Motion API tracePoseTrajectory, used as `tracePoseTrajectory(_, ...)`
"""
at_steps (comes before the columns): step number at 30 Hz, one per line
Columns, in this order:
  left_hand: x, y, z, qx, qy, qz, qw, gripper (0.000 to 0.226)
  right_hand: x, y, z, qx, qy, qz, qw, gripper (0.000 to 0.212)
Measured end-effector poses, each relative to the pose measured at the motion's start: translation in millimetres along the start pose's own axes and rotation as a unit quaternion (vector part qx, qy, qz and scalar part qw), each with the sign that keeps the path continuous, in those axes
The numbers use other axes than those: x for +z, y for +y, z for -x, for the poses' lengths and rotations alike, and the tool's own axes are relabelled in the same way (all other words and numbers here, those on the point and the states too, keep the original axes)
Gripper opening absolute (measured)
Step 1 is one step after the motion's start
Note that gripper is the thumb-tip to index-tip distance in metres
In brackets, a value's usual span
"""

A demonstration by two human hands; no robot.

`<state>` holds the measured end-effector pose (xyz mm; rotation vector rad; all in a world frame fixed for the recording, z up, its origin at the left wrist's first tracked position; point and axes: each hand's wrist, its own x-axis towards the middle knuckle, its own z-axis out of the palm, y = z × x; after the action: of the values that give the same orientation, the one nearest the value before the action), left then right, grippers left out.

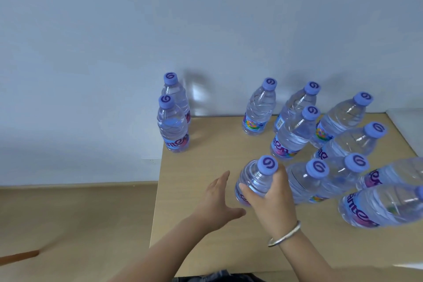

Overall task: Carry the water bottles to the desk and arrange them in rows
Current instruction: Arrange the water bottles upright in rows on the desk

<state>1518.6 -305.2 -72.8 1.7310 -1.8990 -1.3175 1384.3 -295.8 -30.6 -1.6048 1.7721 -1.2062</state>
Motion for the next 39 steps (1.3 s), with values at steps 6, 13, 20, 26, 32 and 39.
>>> tracePoseTrajectory(6, 0.6, -4.1, 0.5, -0.013, 0.013, 0.034, 0.999, 0.096, -1.3, 3.7, -0.2, -0.013, 0.016, -0.036, 0.999, 0.067)
tracePoseTrajectory(13, -35.4, -2.0, 12.9, 0.003, 0.036, 0.143, 0.989, 0.090, -16.1, -32.3, -13.3, -0.009, -0.018, -0.119, 0.993, 0.052)
tracePoseTrajectory(20, -87.9, 27.6, 53.1, 0.103, -0.116, 0.339, 0.928, 0.064, -38.8, -85.8, -52.2, -0.032, -0.082, -0.288, 0.954, 0.043)
tracePoseTrajectory(26, -94.0, 40.1, 73.1, 0.107, -0.162, 0.352, 0.915, 0.078, -24.2, -105.8, -62.9, -0.013, -0.195, -0.362, 0.911, 0.026)
tracePoseTrajectory(32, -86.5, 37.5, 83.9, 0.101, -0.112, 0.387, 0.910, 0.046, -18.5, -109.6, -61.3, 0.023, -0.245, -0.320, 0.915, 0.046)
tracePoseTrajectory(39, -68.7, 24.0, 85.2, 0.028, 0.035, 0.295, 0.954, 0.064, -5.0, -94.2, -53.9, 0.083, -0.326, -0.239, 0.911, 0.050)
